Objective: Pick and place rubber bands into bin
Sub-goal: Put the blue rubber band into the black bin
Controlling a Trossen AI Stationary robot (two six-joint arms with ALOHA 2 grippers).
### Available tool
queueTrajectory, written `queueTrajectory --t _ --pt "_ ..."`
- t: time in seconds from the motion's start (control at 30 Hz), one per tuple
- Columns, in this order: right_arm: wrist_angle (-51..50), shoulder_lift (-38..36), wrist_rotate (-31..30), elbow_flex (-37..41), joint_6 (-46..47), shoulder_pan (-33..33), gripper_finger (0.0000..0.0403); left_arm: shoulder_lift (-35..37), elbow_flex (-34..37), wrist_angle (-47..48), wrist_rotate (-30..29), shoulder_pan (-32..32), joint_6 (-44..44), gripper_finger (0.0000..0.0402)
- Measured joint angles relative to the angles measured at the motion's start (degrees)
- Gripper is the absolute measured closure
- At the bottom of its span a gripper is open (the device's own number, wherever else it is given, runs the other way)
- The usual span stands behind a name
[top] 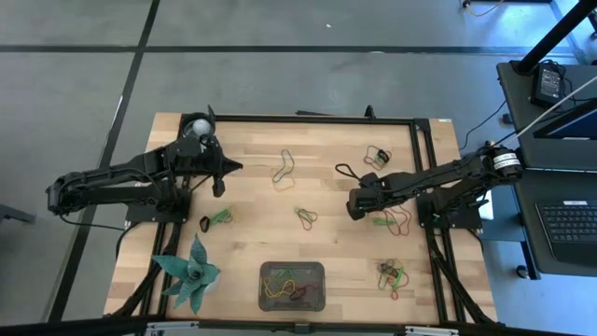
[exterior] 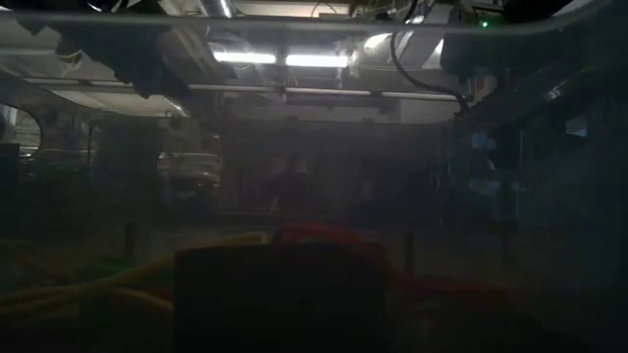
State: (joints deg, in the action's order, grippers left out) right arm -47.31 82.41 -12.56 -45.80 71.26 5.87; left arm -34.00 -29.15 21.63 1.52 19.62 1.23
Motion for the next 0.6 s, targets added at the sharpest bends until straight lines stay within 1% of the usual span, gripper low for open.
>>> queueTrajectory --t 0.13,0.3,0.4,0.5,0.6 --pt "0.35 0.00 0.00 -0.02 -0.50 -0.02 0.0333 0.00 0.00 0.00 0.00 0.00 -0.02 0.0398" --pt "0.37 0.00 0.00 -0.02 -0.52 0.00 0.0335 0.01 0.00 0.00 0.00 0.00 -0.31 0.0398" --pt "0.37 0.00 0.02 -0.02 -0.52 0.00 0.0354 0.02 0.00 0.00 0.00 -0.01 -0.40 0.0398" --pt "0.37 0.00 0.14 -0.02 -0.79 -0.01 0.0388 0.00 0.00 0.00 0.00 -0.02 -0.43 0.0398" --pt "0.37 0.00 0.15 -0.02 -0.87 0.00 0.0395 0.01 0.00 0.00 0.00 0.00 -0.43 0.0398"
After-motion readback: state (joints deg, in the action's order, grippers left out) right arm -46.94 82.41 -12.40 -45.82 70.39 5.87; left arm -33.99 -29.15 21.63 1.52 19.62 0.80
